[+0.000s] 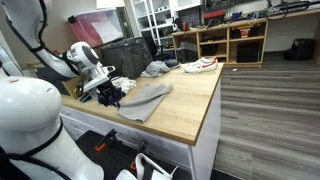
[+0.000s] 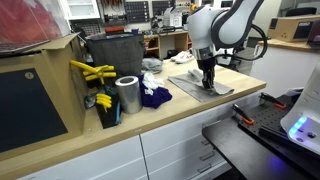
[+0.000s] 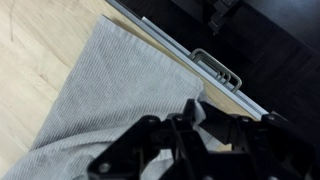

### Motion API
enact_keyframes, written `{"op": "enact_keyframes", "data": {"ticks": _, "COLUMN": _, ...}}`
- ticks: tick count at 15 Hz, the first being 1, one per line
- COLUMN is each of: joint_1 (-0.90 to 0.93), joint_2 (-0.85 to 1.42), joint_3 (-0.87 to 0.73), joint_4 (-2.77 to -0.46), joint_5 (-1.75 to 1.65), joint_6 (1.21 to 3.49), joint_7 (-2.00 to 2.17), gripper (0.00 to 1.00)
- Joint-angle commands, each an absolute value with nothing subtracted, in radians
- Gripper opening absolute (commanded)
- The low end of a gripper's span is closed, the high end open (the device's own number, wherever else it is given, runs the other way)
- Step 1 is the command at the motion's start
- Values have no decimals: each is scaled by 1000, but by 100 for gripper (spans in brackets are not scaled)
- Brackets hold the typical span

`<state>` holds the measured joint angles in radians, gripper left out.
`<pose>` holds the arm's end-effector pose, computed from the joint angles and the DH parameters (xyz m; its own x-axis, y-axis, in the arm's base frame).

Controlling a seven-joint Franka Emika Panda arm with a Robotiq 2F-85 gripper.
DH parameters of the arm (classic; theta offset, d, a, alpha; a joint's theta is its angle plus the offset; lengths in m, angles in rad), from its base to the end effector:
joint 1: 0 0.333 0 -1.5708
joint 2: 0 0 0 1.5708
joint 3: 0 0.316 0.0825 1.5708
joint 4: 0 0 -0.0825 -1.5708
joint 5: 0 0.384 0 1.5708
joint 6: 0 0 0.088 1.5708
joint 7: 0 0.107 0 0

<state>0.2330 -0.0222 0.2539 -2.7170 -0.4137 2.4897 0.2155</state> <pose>0.3349 0.1788 0.2170 0.8075 0.5579 -0.1915 0.5894 -0.7760 0.2247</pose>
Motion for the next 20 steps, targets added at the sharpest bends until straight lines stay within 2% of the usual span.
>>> {"op": "enact_keyframes", "data": {"ticks": 1, "joint_1": 244, "joint_2": 22, "joint_3": 259, "joint_4": -2688, "joint_5": -436, "joint_6": 2514, "joint_7": 238, "gripper": 3}}
{"op": "enact_keyframes", "data": {"ticks": 3, "joint_1": 250, "joint_2": 43, "joint_3": 257, "joint_4": -2676, "joint_5": -450, "joint_6": 2520, "joint_7": 248, "gripper": 3}}
{"op": "enact_keyframes", "data": {"ticks": 4, "joint_1": 253, "joint_2": 51, "joint_3": 255, "joint_4": -2672, "joint_5": -457, "joint_6": 2521, "joint_7": 251, "gripper": 12}}
{"op": "enact_keyframes", "data": {"ticks": 5, "joint_1": 256, "joint_2": 55, "joint_3": 253, "joint_4": -2670, "joint_5": -460, "joint_6": 2521, "joint_7": 252, "gripper": 37}}
{"op": "enact_keyframes", "data": {"ticks": 7, "joint_1": 254, "joint_2": 57, "joint_3": 245, "joint_4": -2678, "joint_5": -473, "joint_6": 2531, "joint_7": 248, "gripper": 41}}
{"op": "enact_keyframes", "data": {"ticks": 15, "joint_1": 184, "joint_2": -30, "joint_3": 182, "joint_4": -2699, "joint_5": -239, "joint_6": 2543, "joint_7": 32, "gripper": 99}}
{"op": "enact_keyframes", "data": {"ticks": 20, "joint_1": 132, "joint_2": -74, "joint_3": 109, "joint_4": -2614, "joint_5": 136, "joint_6": 2411, "joint_7": -233, "gripper": 100}}
